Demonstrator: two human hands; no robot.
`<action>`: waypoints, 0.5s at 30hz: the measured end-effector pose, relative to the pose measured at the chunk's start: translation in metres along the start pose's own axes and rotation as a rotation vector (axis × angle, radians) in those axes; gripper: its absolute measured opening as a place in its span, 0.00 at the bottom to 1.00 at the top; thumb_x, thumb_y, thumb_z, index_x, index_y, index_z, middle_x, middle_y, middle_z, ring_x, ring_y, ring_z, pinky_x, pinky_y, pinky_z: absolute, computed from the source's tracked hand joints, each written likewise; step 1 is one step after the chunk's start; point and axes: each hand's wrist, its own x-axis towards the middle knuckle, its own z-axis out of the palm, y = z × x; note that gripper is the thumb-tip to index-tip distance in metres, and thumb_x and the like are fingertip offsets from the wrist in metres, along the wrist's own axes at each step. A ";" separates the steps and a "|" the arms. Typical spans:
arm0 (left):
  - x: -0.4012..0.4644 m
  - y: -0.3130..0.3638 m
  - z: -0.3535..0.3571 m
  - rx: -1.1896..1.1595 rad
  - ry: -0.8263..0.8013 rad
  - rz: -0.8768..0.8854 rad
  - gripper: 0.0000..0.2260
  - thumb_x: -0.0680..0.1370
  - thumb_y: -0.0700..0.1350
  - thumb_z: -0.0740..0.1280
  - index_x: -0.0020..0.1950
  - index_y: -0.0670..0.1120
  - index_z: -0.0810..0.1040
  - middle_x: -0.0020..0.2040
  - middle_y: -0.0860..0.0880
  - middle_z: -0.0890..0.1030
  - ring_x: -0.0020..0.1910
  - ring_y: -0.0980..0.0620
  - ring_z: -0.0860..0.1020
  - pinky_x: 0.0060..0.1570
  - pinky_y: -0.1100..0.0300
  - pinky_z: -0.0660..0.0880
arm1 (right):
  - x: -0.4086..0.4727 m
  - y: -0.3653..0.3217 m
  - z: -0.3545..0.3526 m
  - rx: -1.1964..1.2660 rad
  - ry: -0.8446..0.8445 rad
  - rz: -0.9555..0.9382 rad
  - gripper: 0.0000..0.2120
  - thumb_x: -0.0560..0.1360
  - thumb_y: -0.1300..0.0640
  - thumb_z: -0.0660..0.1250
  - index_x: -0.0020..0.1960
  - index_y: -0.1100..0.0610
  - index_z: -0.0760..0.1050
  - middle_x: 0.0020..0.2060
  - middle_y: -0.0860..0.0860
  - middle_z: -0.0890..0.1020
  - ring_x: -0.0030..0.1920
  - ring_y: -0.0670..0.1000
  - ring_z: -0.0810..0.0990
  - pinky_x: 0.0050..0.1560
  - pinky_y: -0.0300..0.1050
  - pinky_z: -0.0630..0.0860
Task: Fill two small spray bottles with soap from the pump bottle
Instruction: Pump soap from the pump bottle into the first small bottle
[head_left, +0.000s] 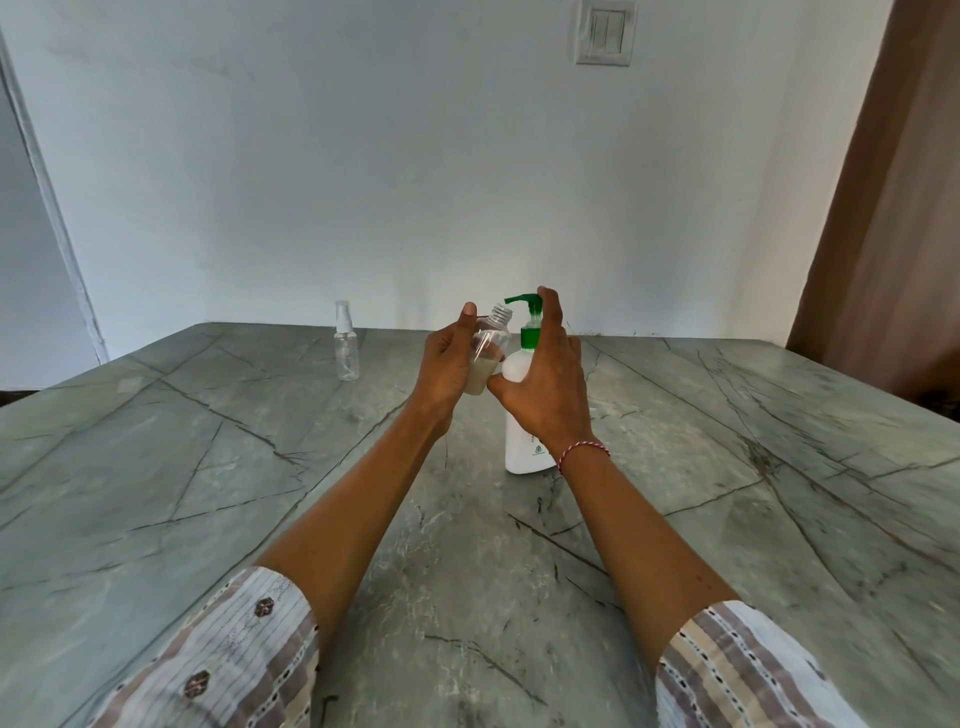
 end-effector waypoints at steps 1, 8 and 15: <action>0.000 0.000 0.000 0.001 0.000 0.002 0.17 0.80 0.56 0.54 0.43 0.51 0.79 0.31 0.57 0.82 0.31 0.63 0.80 0.28 0.73 0.72 | 0.000 0.000 0.000 0.002 0.006 -0.001 0.50 0.64 0.53 0.77 0.75 0.52 0.47 0.64 0.54 0.72 0.61 0.55 0.70 0.56 0.47 0.71; 0.000 0.001 0.000 -0.018 -0.010 0.006 0.17 0.80 0.56 0.54 0.41 0.52 0.79 0.34 0.54 0.82 0.31 0.62 0.80 0.30 0.72 0.74 | -0.001 -0.001 0.000 0.010 0.020 0.000 0.47 0.63 0.56 0.76 0.73 0.54 0.53 0.64 0.54 0.71 0.61 0.56 0.70 0.56 0.52 0.74; 0.000 -0.001 0.000 -0.021 -0.009 -0.005 0.17 0.80 0.56 0.55 0.42 0.53 0.80 0.35 0.55 0.82 0.32 0.62 0.80 0.29 0.73 0.73 | -0.001 -0.002 0.000 0.010 0.021 0.004 0.51 0.64 0.52 0.76 0.75 0.50 0.46 0.64 0.54 0.71 0.62 0.55 0.69 0.57 0.50 0.72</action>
